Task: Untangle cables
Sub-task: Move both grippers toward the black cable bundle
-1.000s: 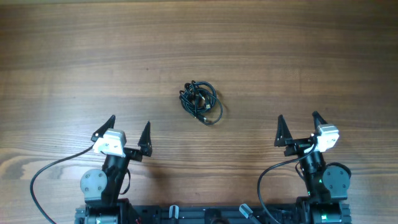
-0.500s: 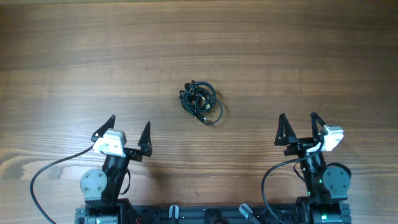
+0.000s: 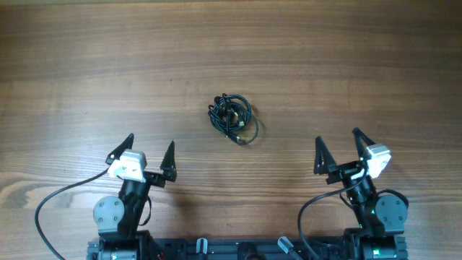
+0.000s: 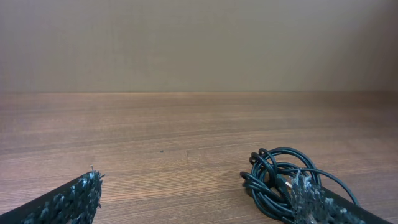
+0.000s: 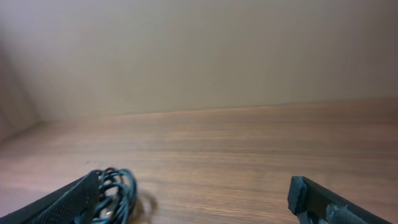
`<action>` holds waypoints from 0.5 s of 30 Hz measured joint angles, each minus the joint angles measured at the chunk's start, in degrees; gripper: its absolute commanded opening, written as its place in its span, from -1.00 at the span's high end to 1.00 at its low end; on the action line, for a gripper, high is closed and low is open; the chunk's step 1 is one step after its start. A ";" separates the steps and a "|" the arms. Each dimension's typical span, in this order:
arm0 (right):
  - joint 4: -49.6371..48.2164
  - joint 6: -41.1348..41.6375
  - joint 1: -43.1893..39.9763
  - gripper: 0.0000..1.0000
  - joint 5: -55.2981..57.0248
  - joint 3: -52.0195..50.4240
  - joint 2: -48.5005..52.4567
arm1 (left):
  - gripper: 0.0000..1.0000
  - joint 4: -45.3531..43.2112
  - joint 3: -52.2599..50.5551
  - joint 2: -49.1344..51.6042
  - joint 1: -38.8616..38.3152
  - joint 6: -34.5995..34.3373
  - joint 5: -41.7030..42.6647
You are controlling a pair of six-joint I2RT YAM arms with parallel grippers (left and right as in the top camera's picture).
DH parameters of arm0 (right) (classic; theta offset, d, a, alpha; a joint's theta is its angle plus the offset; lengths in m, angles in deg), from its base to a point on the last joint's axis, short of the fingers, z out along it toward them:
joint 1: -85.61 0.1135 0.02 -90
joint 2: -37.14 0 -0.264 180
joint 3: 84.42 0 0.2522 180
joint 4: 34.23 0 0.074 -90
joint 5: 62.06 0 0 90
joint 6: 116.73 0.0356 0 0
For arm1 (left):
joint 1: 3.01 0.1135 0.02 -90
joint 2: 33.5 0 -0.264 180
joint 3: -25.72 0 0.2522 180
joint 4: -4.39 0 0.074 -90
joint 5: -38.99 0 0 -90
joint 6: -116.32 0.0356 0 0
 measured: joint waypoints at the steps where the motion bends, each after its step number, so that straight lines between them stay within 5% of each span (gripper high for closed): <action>1: 0.02 -0.22 0.02 -1.00 -1.36 0.07 0.02 | -1.00 0.02 0.00 0.00 0.00 0.00 -0.02; 8: 2.27 -3.91 0.04 -0.99 -8.17 5.31 7.21 | -1.00 0.00 0.00 0.00 0.00 0.00 0.00; 15: 3.15 -4.46 0.04 -0.99 -11.19 15.98 27.10 | -1.00 -2.60 -0.09 0.04 0.00 0.00 0.00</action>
